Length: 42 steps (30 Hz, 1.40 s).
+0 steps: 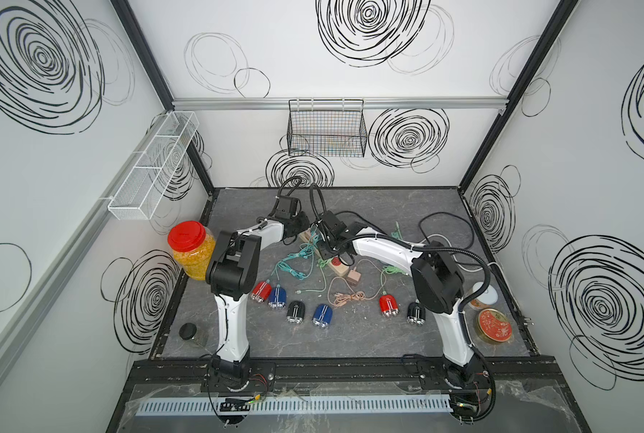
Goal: Unplug the electric shaver
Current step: Remove the plug from the socket.
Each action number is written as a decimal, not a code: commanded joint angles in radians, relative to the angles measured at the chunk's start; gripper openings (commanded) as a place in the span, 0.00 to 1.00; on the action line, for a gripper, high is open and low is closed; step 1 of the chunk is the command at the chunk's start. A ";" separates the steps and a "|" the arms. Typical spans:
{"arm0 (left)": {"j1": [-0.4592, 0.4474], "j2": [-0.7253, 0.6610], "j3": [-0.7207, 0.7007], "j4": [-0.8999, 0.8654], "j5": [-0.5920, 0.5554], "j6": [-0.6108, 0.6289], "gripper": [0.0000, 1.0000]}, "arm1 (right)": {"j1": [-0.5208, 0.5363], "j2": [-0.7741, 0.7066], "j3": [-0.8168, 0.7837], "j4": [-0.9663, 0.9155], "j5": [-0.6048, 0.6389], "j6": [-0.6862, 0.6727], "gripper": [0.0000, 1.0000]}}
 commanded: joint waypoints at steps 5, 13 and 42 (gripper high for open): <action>-0.028 0.027 -0.044 -0.041 -0.002 0.006 0.16 | -0.007 0.004 0.018 -0.035 0.033 -0.020 0.31; -0.031 0.033 -0.080 -0.039 -0.017 0.012 0.17 | -0.003 -0.045 -0.010 -0.014 0.088 -0.036 0.30; -0.059 0.015 -0.107 -0.056 -0.074 0.044 0.21 | 0.003 -0.075 -0.016 0.008 0.124 -0.071 0.30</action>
